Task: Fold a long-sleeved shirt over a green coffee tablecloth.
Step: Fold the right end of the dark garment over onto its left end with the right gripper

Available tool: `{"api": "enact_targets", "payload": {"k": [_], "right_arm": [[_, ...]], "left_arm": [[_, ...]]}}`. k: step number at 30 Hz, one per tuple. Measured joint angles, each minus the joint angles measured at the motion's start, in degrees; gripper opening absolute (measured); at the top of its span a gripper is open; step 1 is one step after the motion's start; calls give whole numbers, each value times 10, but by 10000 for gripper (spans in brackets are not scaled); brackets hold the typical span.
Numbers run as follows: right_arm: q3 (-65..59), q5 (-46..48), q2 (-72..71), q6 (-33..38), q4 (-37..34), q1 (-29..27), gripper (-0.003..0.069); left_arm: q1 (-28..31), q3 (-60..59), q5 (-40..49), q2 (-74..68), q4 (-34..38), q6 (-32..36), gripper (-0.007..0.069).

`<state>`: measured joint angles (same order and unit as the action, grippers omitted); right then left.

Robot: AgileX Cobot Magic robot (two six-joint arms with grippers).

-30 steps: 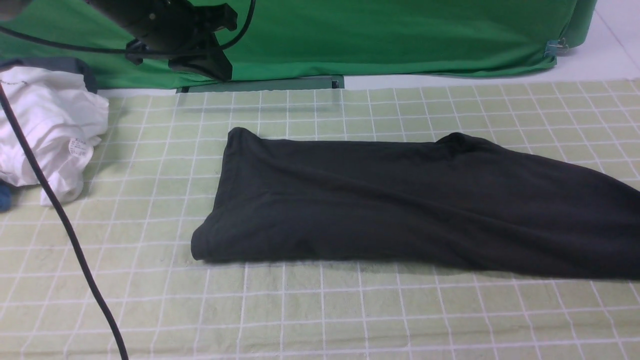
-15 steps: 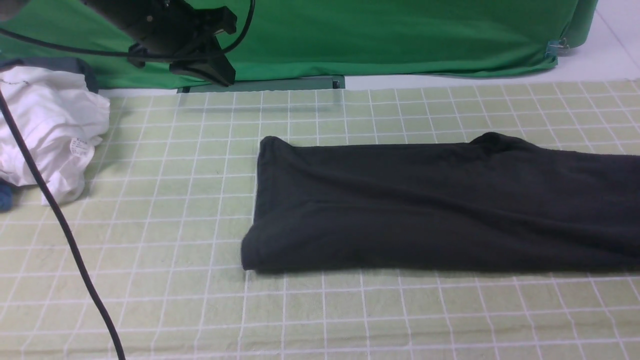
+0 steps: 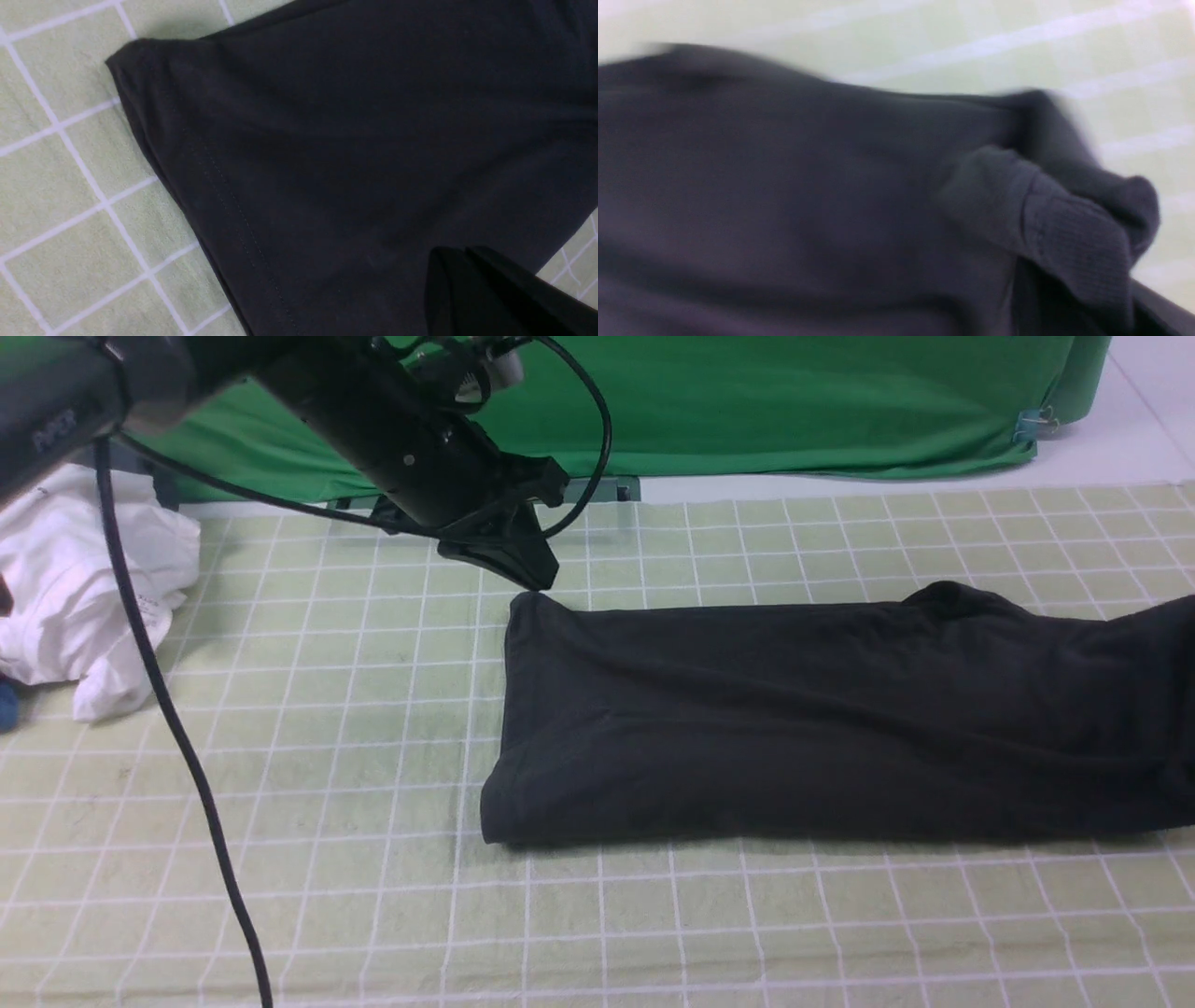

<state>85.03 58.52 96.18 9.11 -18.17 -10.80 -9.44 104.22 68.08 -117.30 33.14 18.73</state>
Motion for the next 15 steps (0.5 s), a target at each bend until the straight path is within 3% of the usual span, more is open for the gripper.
{"api": "enact_targets", "payload": {"k": [2, 5, 10, 15], "right_arm": [[0, -8, -5, 25, -94, 59, 62], [0, -44, -5, 43, -151, 145, 62], [0, -144, 14, 17, -174, 299, 62], [0, -234, 61, -7, -175, 394, 62]], "left_arm": [[14, 7, 1, 0, -2, -5, 13], [42, 15, 0, 0, 6, -7, 13], [85, 18, 0, 0, 33, -7, 13], [94, 18, 0, 0, 38, -7, 13]]}}
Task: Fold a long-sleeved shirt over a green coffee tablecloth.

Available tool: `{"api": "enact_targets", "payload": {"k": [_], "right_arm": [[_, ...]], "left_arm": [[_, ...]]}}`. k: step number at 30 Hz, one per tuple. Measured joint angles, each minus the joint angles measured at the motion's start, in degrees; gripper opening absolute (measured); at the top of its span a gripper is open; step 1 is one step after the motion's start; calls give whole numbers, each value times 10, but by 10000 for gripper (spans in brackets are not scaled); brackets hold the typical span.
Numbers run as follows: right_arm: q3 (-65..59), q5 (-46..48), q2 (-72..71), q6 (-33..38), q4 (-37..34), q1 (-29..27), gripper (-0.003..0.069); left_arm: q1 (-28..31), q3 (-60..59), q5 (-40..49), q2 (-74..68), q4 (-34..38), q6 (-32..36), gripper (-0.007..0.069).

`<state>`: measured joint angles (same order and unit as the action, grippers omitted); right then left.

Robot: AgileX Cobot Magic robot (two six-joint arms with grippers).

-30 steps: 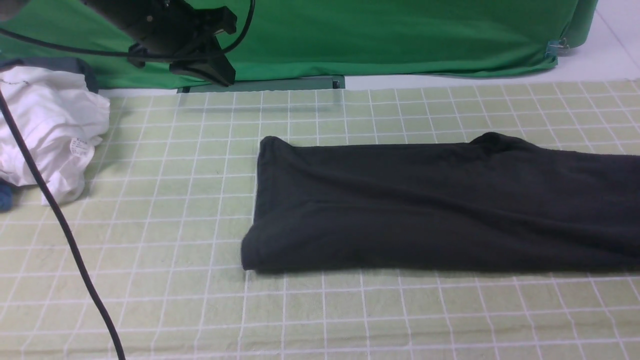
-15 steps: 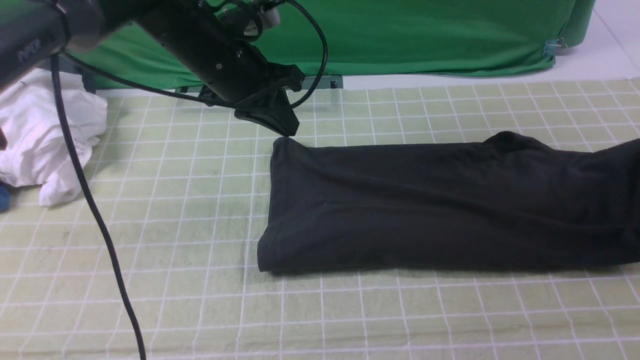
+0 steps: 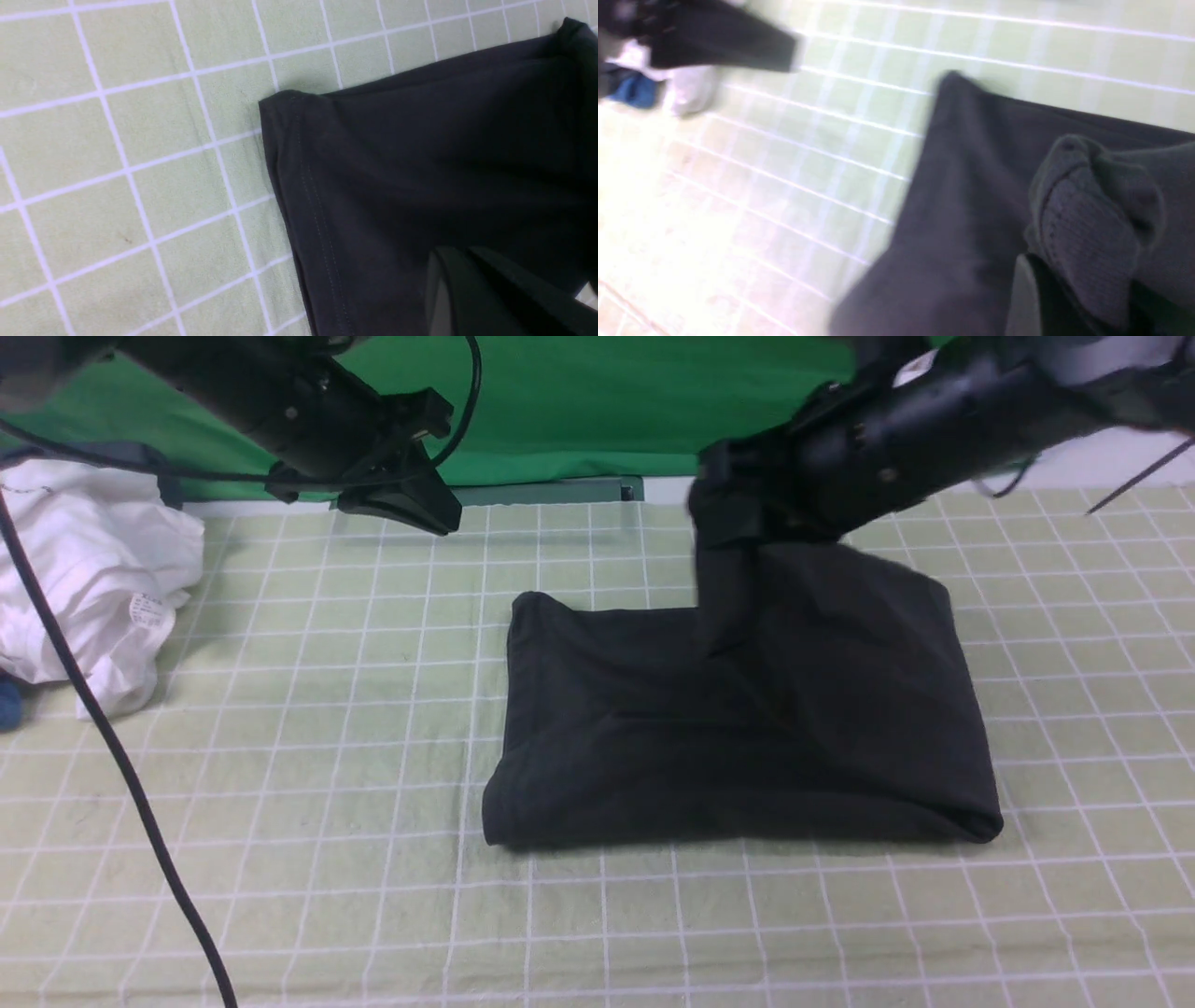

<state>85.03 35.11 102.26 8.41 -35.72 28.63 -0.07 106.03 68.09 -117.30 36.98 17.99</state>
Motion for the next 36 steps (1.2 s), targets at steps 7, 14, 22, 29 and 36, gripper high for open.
{"api": "enact_targets", "payload": {"k": [7, 14, 22, 29, 36], "right_arm": [[0, -165, 93, -19, 0, 92, 80], [0, -216, 133, -20, -1, 113, 289], [0, -40, 38, 14, 6, 57, 559], [0, 276, -58, -3, 140, -41, 541], [-86, 318, -76, -76, 260, -55, 535]], "left_arm": [[-1, 0, -10, 0, 4, 0, 13], [-1, 0, 0, 0, 4, -11, 13], [-1, -2, 16, 6, -20, -70, 14], [-20, -119, 14, 103, -105, -87, 21], [-90, -306, -62, 162, -135, -112, 87]]}}
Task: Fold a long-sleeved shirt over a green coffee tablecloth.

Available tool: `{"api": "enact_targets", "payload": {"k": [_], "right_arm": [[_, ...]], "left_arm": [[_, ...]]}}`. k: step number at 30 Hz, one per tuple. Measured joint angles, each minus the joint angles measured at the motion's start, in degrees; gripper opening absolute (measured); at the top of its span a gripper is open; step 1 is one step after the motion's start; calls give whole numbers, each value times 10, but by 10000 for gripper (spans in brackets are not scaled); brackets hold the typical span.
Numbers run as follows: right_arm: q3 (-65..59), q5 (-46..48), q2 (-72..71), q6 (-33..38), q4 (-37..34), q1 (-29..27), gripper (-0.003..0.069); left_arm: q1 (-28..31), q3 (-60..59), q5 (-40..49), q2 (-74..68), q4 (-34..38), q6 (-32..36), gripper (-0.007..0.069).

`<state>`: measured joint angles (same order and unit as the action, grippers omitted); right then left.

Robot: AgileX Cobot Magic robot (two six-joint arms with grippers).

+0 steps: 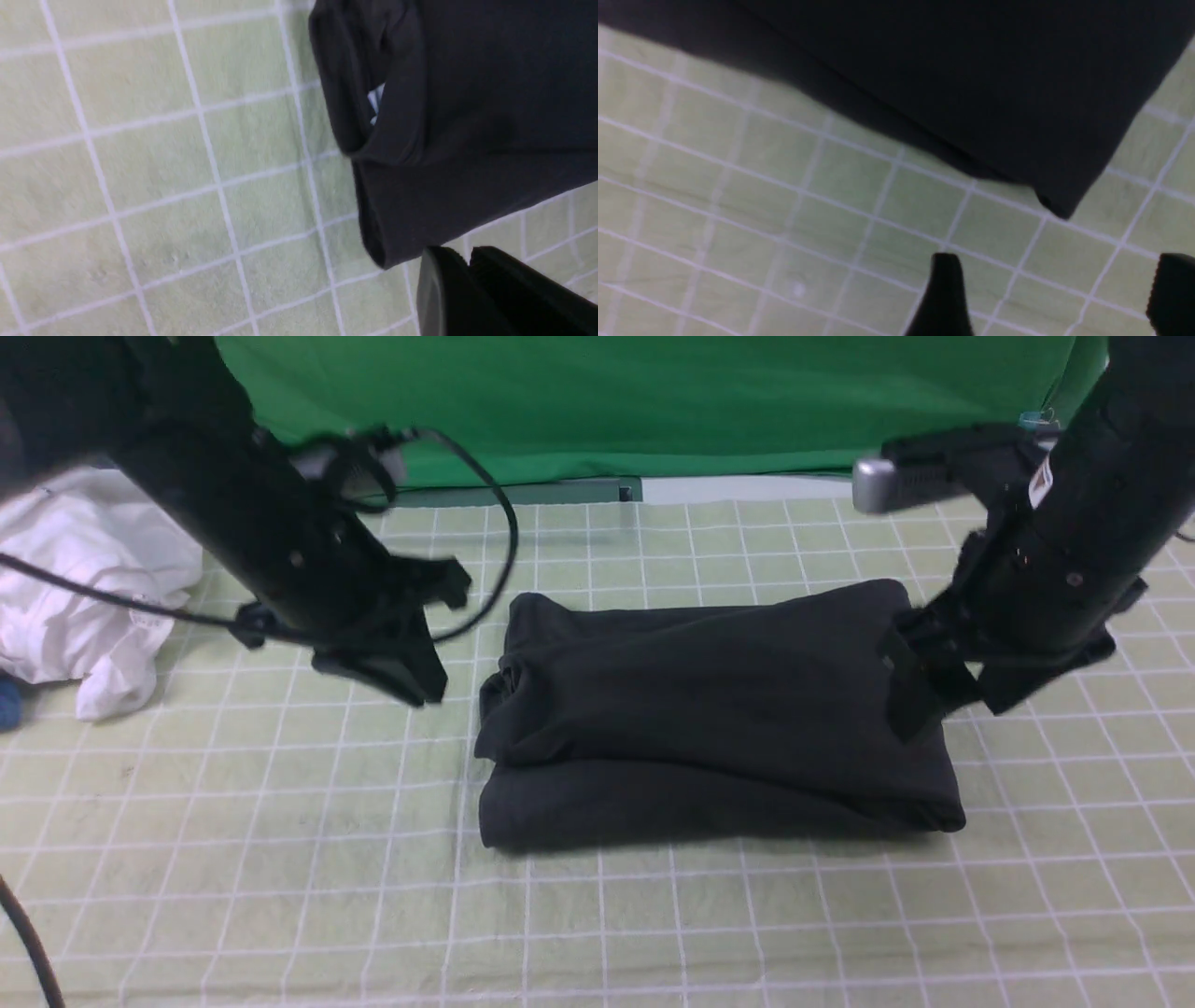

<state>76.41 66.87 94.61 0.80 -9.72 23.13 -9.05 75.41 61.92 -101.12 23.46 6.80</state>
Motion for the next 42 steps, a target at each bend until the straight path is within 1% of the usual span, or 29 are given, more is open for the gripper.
{"api": "enact_targets", "payload": {"k": [2, 3, 4, 5, 10, 13, 17, 21, 23, 25, 29, 30, 32, 33, 36, 38, 42], "right_arm": [[-39, -25, 1, -4, 16, 0, 535], [-44, -25, 1, -4, 16, 0, 535], [-87, -62, 3, -8, 36, -1, 535], [-103, -78, 3, -8, 43, -1, 535], [-165, -182, 18, -8, 65, -1, 535], [-172, -226, 36, -8, 67, -2, 535], [-172, -275, 60, -8, 68, -2, 535], [-172, -305, 77, -8, 69, -2, 533], [-173, -310, 83, -8, 69, -2, 514], [-174, -313, 87, -8, 69, -2, 465], [-175, -317, 89, -8, 69, -2, 295], [-175, -319, 89, -8, 69, -2, 207], [-175, -319, 89, -8, 69, -2, 103], [-175, -319, 89, -8, 69, -2, 52], [-175, -311, 89, -4, 69, -2, 32], [-175, -301, 89, -4, 69, -2, 30], [-175, -277, 89, 3, 69, -2, 29]], "left_arm": [[-25, -47, -35, -2, -23, -24, 125], [-28, -51, -39, -2, -25, -26, 129], [-50, -85, -67, -4, -41, -42, 183], [-56, -93, -79, -5, -43, -47, 201], [-93, -110, -146, -9, -48, -55, 344], [-98, -110, -161, -16, -48, -56, 399], [-98, -110, -162, -29, -49, -63, 434], [-98, -113, -163, -45, -48, -68, 443], [-98, -114, -163, -54, -41, -68, 444], [-98, -114, -165, -56, -37, -68, 443], [-98, -114, -166, -57, -15, -68, 399], [-98, -114, -168, -59, 0, -62, 359], [-98, -114, -170, -60, 23, -47, 287], [-98, -114, -170, -60, 40, -31, 219], [-98, -114, -168, -60, 56, -12, 71], [-98, -114, -162, -60, 56, -7, 30], [-99, -116, -139, -57, 58, -6, 15]]}}
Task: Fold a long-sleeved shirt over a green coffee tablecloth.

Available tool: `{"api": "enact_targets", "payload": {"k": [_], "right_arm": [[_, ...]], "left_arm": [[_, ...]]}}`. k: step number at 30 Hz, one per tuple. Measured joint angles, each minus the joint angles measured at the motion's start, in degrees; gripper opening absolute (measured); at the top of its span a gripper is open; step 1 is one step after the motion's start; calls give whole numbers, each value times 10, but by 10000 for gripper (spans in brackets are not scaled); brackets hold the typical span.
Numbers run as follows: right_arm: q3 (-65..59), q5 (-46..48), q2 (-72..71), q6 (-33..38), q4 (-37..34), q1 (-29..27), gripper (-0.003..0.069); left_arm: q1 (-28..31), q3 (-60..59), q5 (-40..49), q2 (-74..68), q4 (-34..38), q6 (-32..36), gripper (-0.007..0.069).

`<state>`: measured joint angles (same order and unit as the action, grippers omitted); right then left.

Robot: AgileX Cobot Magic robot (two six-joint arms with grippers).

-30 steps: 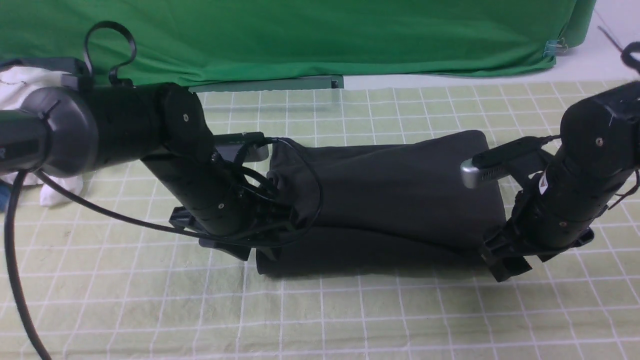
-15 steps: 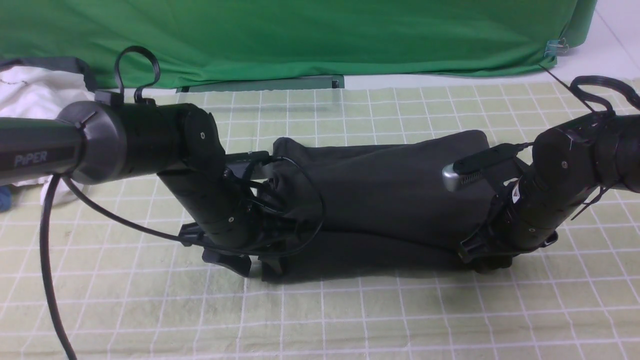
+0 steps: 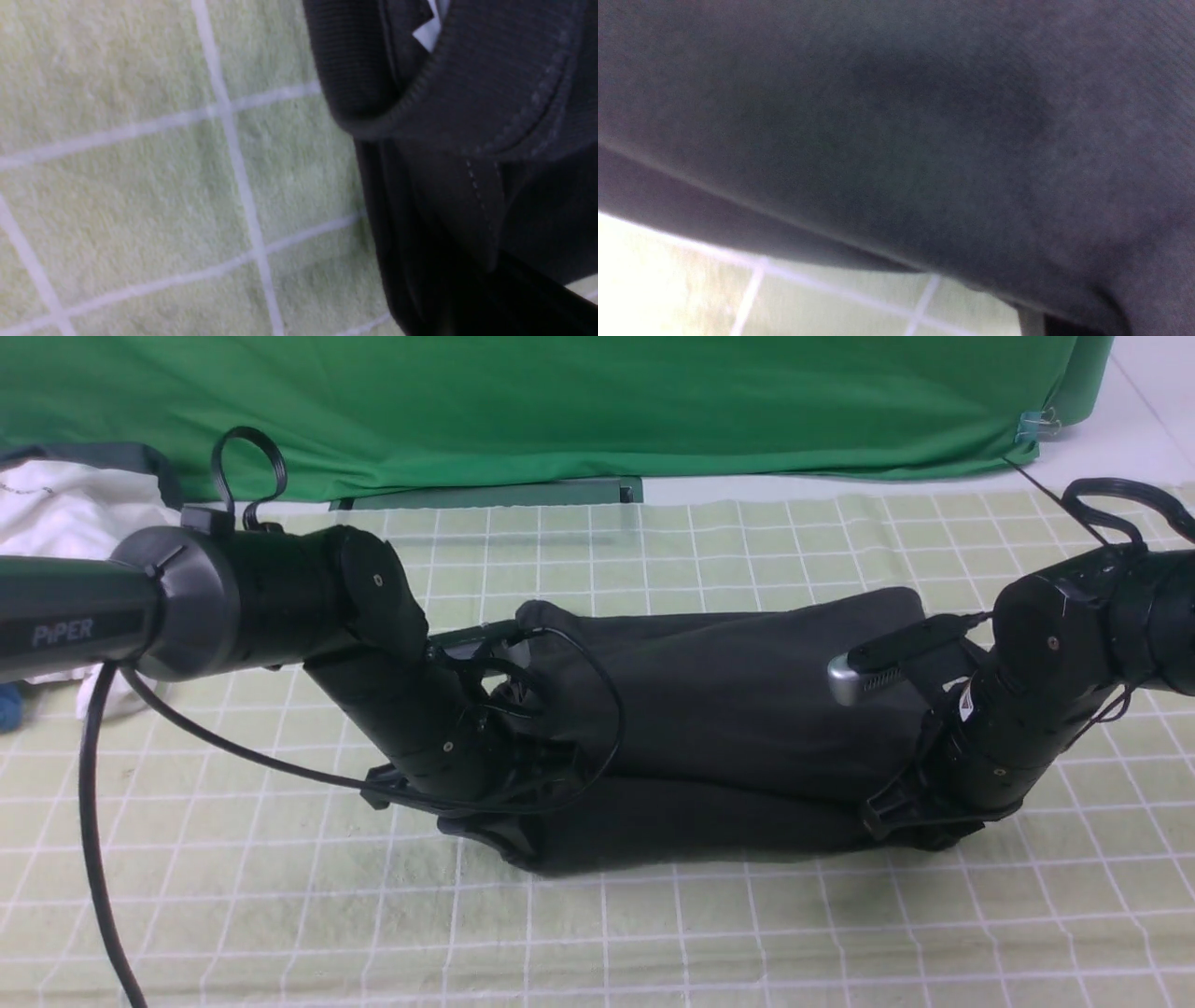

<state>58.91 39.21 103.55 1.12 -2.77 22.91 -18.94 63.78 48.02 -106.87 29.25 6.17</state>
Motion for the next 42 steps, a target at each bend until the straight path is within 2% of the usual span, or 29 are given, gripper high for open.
{"api": "enact_targets", "payload": {"k": [8, 14, 19, 22, 23, 26, 29, 31, 32, 38, 40, 42], "right_arm": [[-82, 10, -56, -11, -4, 0, 29], [-109, 10, -77, -11, -9, 0, 36], [-109, 9, -77, -11, -8, 0, 87], [-101, 24, -77, -11, -6, 0, 199], [-100, 25, -77, -11, -5, 0, 206], [-61, 84, -77, -11, -2, 0, 350], [-27, 143, -77, -15, -2, 0, 430], [-11, 162, -78, -11, -2, 0, 450], [9, 195, -84, -11, -2, 0, 465], [52, 258, -147, 11, 6, 0, 454], [60, 269, -184, 13, 15, 0, 405], [63, 285, -243, 16, 28, 0, 310]], "left_arm": [[-53, -83, -11, 39, 10, 0, 15], [-57, -86, -11, 45, 6, 0, 15], [-57, -86, -16, 45, 5, 0, 25], [-57, -85, -16, 45, -4, 0, 70], [-57, -85, -16, 45, -4, 0, 74], [-57, -63, 5, 45, -27, -13, 158], [-57, -33, 34, 45, -51, -22, 245], [-57, -21, 47, 48, -60, -26, 274], [-57, -2, 67, 56, -77, -28, 323], [-57, 57, 114, 86, -137, -31, 416], [-57, 76, 120, 96, -152, -31, 426], [-57, 97, 121, 103, -160, -31, 430]]}}
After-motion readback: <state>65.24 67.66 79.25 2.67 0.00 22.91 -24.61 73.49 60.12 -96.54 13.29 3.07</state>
